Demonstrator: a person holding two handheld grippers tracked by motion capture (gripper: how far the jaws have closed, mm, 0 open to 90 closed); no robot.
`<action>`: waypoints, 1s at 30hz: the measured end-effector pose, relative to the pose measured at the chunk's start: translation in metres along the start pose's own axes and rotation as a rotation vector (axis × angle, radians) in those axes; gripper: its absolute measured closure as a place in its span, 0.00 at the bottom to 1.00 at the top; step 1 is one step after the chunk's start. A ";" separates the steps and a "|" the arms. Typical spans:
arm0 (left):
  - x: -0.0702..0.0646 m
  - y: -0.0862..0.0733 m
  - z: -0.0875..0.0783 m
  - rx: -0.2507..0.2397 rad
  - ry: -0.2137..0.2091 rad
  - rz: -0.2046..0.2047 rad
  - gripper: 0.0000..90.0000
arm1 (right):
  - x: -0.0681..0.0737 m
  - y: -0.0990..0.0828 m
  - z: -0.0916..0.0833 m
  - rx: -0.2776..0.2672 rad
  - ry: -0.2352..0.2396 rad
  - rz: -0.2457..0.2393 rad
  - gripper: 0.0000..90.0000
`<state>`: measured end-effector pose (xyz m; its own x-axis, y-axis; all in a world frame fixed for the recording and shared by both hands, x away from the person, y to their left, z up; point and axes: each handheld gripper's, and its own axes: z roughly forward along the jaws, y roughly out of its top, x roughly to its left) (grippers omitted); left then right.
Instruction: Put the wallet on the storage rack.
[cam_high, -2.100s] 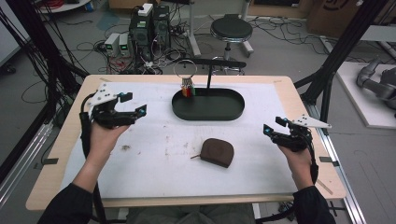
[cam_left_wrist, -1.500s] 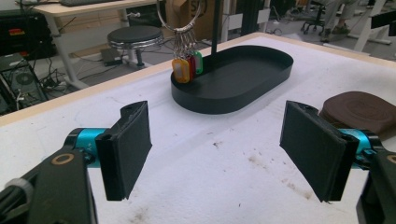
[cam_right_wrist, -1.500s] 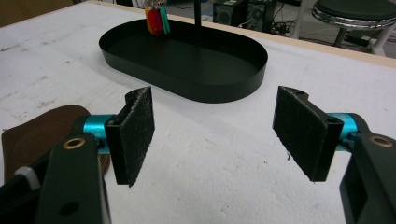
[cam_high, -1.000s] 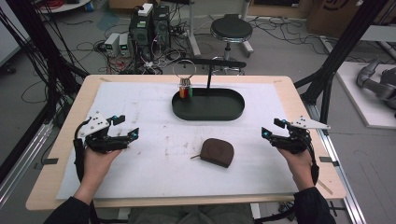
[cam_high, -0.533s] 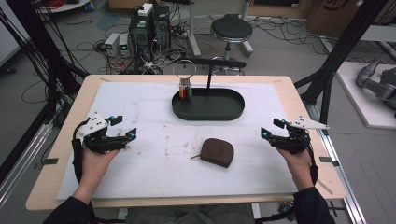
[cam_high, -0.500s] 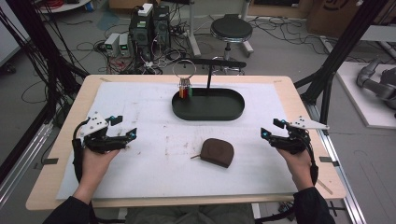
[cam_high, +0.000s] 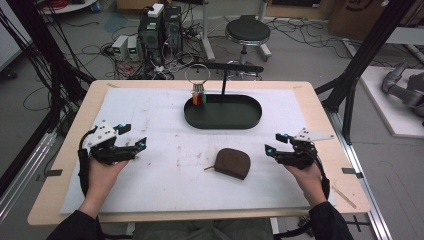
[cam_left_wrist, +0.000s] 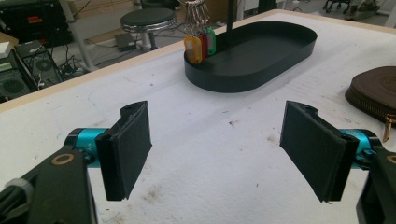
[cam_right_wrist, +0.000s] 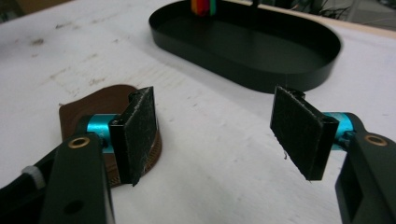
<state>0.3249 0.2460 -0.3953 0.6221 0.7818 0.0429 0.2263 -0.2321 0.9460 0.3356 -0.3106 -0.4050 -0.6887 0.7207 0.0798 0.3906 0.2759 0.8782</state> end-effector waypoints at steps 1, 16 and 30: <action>0.000 0.000 0.000 0.002 -0.001 0.001 0.27 | 0.003 0.000 0.005 0.014 0.008 -0.003 0.37; -0.006 0.000 -0.003 0.007 -0.006 0.008 0.27 | 0.023 -0.002 0.048 0.197 0.102 0.002 0.38; -0.007 -0.001 -0.005 0.009 -0.008 0.005 0.27 | 0.022 -0.003 0.061 0.270 0.227 0.047 0.65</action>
<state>0.3171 0.2438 -0.3950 0.6295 0.7757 0.0454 0.2299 -0.2418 0.9427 0.3565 -0.2574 -0.4349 -0.7723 0.5855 0.2463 0.5517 0.4260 0.7170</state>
